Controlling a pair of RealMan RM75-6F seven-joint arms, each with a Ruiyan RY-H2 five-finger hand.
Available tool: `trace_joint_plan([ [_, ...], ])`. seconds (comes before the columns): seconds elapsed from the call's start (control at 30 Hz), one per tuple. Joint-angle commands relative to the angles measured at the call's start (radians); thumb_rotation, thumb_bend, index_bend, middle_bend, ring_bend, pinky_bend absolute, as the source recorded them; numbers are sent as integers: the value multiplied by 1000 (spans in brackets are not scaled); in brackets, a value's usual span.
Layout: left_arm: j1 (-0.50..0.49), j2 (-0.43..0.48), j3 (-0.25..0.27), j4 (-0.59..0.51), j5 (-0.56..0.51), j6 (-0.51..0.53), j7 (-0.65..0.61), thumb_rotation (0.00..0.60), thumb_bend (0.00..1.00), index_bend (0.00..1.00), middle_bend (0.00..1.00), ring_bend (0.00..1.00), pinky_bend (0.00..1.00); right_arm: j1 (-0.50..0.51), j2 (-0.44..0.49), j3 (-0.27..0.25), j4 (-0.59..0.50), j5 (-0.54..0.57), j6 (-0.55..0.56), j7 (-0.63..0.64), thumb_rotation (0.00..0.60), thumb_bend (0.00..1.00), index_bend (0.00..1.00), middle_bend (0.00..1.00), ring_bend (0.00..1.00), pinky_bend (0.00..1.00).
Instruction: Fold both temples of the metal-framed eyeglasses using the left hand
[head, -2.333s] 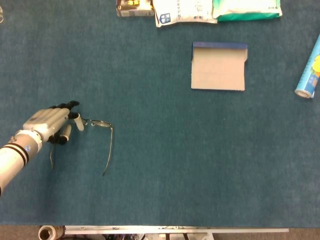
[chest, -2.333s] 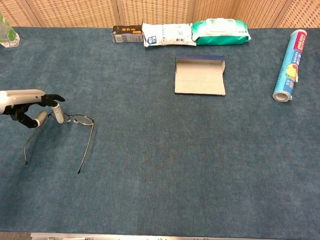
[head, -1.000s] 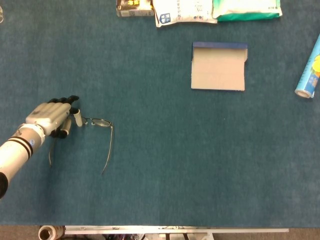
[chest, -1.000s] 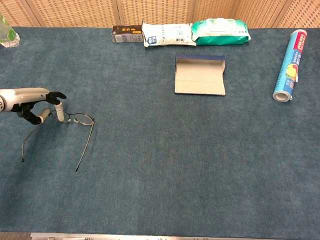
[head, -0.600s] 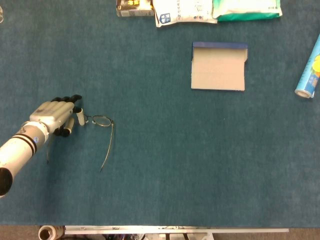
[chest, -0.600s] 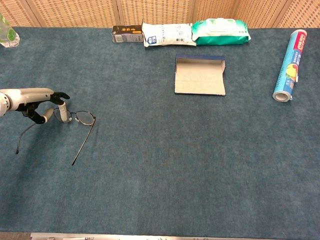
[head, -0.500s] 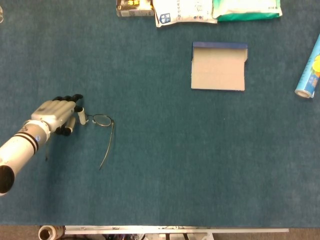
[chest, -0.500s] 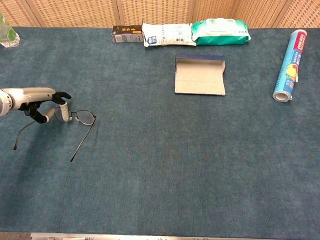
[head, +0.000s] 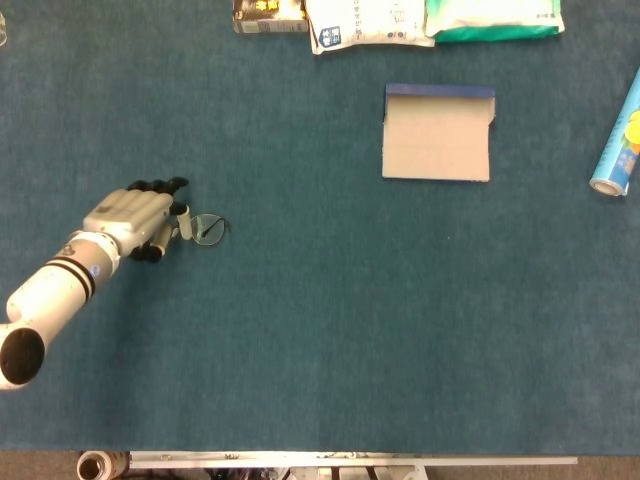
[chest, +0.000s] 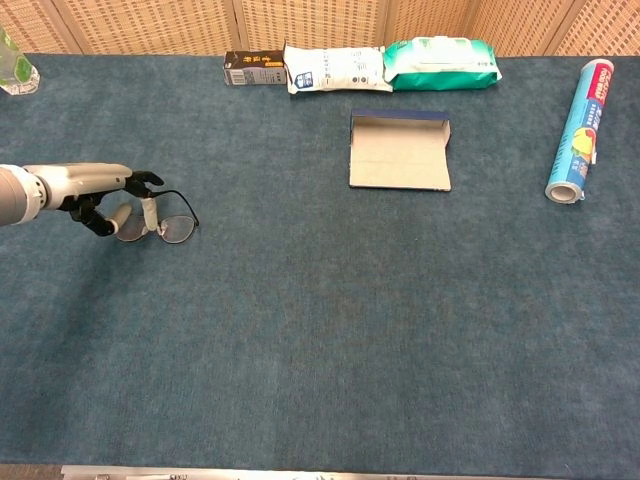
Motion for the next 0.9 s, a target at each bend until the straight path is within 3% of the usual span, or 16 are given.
trace_joint_plan([
  [0.03, 14, 12, -10, -27, 29, 27, -5, 600, 793, 377, 0, 0, 13, -1, 0, 0, -1, -1, 3, 0, 600, 160, 608, 547, 466, 517],
  [0.27, 67, 57, -39, -113, 123, 133, -26, 600, 794, 378, 0, 0, 13, -1, 1, -1, -3, -4, 3, -1, 600, 161, 608, 547, 466, 517],
  [0.57, 175, 145, -58, -299, 232, 397, 47, 600, 784, 343, 0, 0, 13, -6, 3, -5, -10, -17, 16, -4, 600, 160, 607, 547, 466, 517],
  [0.67, 214, 171, -59, -341, 260, 494, 94, 600, 758, 191, 0, 0, 14, -7, 5, -5, -13, -20, 21, -3, 600, 160, 607, 547, 466, 517],
  [0.73, 243, 193, -57, -365, 270, 560, 134, 600, 663, 69, 0, 0, 14, -8, 7, -4, -15, -22, 24, -1, 600, 160, 607, 547, 466, 517],
  [0.9, 309, 234, -63, -394, 278, 662, 167, 600, 503, 0, 0, 0, 14, -11, 8, -6, -16, -26, 29, 1, 600, 161, 607, 547, 466, 517],
])
